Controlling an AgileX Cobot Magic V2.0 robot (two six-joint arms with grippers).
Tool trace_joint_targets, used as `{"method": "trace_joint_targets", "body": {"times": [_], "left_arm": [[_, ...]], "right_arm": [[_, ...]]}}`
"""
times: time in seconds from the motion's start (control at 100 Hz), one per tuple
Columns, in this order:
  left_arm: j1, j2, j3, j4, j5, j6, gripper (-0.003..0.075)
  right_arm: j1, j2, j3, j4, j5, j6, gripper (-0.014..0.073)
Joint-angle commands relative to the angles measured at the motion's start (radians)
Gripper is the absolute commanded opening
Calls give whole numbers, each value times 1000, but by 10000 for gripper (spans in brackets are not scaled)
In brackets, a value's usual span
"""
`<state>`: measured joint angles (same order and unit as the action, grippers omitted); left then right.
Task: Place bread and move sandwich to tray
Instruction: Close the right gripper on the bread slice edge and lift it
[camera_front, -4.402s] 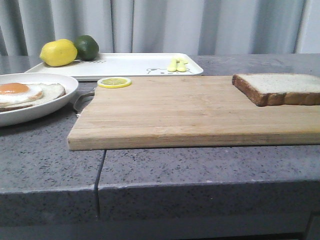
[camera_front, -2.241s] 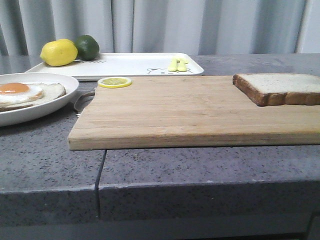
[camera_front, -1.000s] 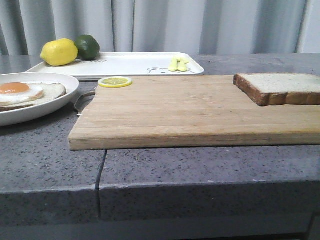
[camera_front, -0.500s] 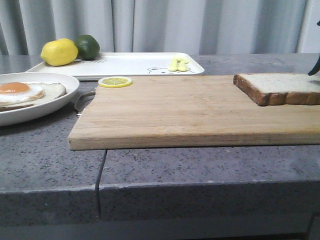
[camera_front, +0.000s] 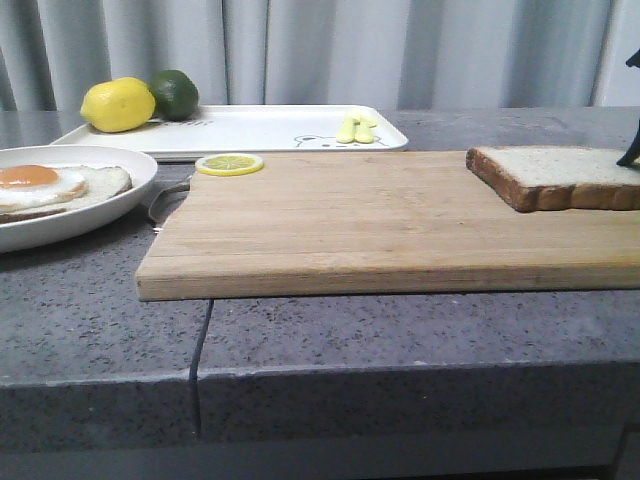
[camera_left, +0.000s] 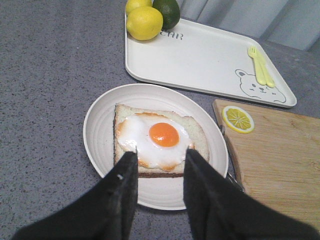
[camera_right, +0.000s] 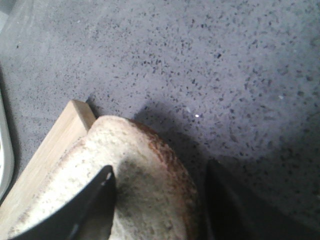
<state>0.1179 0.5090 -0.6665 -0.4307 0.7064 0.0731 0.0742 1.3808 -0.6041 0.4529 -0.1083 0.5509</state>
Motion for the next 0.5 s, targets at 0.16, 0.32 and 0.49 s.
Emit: {"method": "trace_joint_targets", "body": {"times": [0.16,0.32,0.49], "left_arm": [[-7,12,-35,-25,-67,-5,211],[-7,12,-35,-25,-71,-5,211],[-7,12,-35,-25,-71,-5,211]], "right_arm": [[1,-19,-26,-6,-35,-4,216],[1,-24,-26,-6,-36,-4,79],[1,-64,-26,-6,-59,-4,-68]]}}
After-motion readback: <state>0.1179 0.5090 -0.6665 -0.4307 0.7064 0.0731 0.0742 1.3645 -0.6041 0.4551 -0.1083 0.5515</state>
